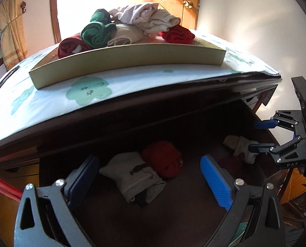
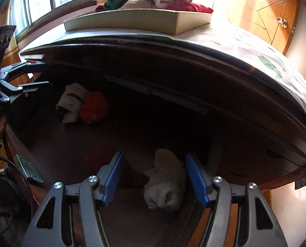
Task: Take underwear out of drawer
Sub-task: 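Move both open tools back down into the drawer, then grasp the grey sock with the left tool while the right tool grasps the beige sock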
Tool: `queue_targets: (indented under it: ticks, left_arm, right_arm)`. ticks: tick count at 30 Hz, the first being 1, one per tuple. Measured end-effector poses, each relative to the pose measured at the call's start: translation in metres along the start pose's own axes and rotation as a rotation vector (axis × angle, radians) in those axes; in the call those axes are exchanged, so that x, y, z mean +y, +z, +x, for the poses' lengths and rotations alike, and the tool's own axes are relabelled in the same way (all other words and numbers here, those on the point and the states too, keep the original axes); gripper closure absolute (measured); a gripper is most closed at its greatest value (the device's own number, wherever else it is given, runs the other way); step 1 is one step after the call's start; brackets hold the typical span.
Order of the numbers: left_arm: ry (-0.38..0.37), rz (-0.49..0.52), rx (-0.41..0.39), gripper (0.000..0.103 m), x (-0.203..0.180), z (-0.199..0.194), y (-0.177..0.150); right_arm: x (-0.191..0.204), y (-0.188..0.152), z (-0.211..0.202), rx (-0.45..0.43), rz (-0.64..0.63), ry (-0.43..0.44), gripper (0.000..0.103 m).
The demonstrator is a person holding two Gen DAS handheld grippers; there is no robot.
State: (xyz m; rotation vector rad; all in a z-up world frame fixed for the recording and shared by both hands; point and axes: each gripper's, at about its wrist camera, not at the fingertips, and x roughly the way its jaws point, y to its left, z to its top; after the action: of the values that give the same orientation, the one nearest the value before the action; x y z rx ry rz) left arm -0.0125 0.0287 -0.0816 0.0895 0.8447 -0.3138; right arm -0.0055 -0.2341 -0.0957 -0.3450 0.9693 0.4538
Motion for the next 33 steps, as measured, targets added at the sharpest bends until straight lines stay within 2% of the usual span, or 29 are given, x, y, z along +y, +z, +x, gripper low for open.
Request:
queue_targets:
  ticks: [4,10,14,22,24,33]
  left_arm:
    - [-0.017,0.015,0.056,0.003,0.003,0.008,0.000]
    - [-0.045,0.058,0.147,0.003,0.002,0.022,-0.001]
    - [-0.061,0.083,0.205,0.003,0.002,0.030,-0.002]
    - [-0.040,0.153,0.288,0.005,-0.001,0.048,-0.003]
    - [-0.038,0.171,0.312,0.010,-0.004,0.055,-0.003]
    - [-0.014,0.285,0.400,0.014,-0.025,0.082,-0.006]
  right_arm:
    - [0.004,-0.002,0.010,0.095,-0.067,0.002,0.042]
    - [0.008,-0.004,0.023,0.191,-0.147,-0.034,0.049]
    - [0.013,-0.005,0.027,0.232,-0.203,-0.059,0.051]
    - [0.029,-0.010,0.035,0.302,-0.354,-0.104,0.054]
    - [0.032,-0.008,0.037,0.319,-0.385,-0.117,0.055]
    - [0.033,-0.009,0.061,0.392,-0.474,-0.141,0.056]
